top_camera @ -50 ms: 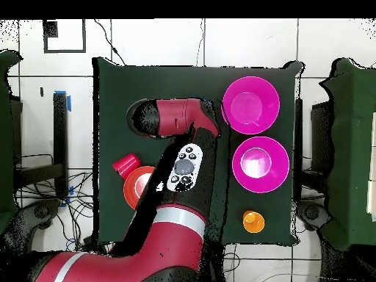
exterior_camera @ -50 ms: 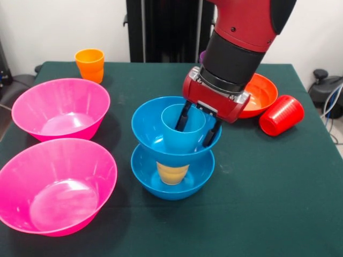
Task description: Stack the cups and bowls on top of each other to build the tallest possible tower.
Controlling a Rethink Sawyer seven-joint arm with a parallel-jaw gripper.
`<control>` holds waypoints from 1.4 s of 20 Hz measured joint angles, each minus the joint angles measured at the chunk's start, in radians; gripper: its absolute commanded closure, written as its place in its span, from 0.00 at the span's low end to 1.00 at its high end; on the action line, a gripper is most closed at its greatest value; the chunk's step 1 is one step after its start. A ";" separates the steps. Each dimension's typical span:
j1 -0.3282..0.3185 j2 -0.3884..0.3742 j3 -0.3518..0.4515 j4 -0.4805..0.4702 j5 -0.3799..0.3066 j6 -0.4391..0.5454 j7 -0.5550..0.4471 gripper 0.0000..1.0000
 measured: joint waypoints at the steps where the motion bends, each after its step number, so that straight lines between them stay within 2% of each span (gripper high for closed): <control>1: 0.000 0.000 0.000 0.000 0.000 0.002 0.000 0.00; 13: 0.001 -0.038 0.000 0.000 0.000 0.037 0.000 0.00; 28: 0.029 -0.161 -0.002 -0.002 0.000 0.160 0.000 0.00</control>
